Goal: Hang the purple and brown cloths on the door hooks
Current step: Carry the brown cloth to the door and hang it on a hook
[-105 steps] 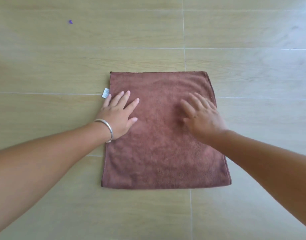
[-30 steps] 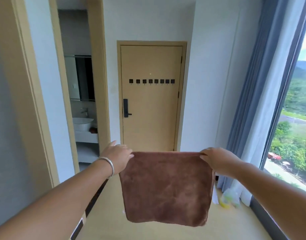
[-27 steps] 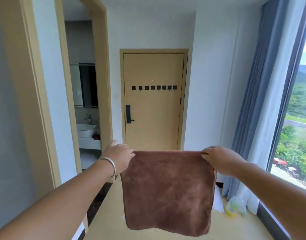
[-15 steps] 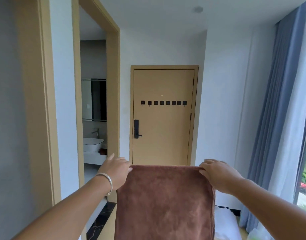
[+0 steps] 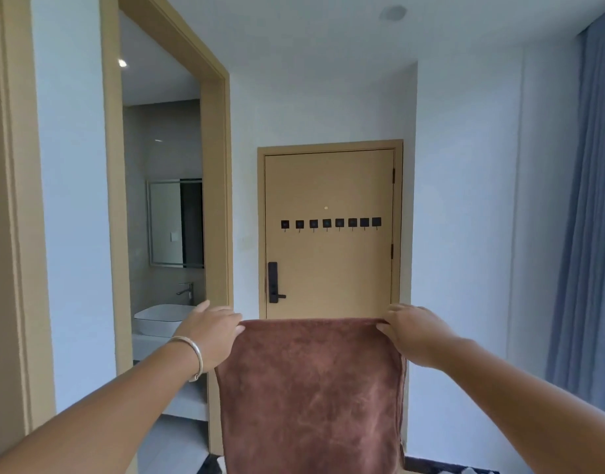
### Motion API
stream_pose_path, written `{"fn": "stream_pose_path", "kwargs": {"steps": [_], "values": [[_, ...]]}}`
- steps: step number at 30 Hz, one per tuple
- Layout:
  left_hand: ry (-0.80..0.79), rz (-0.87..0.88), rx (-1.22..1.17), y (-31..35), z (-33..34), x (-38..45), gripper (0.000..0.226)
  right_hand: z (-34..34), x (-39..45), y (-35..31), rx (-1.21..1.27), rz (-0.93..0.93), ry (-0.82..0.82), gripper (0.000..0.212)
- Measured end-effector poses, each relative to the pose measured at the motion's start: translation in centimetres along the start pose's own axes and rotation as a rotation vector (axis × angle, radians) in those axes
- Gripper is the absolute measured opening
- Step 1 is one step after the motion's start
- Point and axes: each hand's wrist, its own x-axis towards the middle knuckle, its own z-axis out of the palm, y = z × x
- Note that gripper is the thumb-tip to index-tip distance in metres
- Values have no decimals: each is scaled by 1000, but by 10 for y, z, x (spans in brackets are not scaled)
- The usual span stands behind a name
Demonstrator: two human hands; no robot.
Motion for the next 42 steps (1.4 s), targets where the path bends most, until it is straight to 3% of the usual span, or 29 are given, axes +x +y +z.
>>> {"fn": "stream_pose_path", "kwargs": {"steps": [14,27,42], "values": [[-50,36,45,-21,66,184,37,96,169,69,18,24,-50,39],[-24,43,-11,-78,173,401,36,200,401,115,-9,44,-23,40],[-39,4,63,-122,265,591,30,309,623,169,40,-35,-45,37]]}}
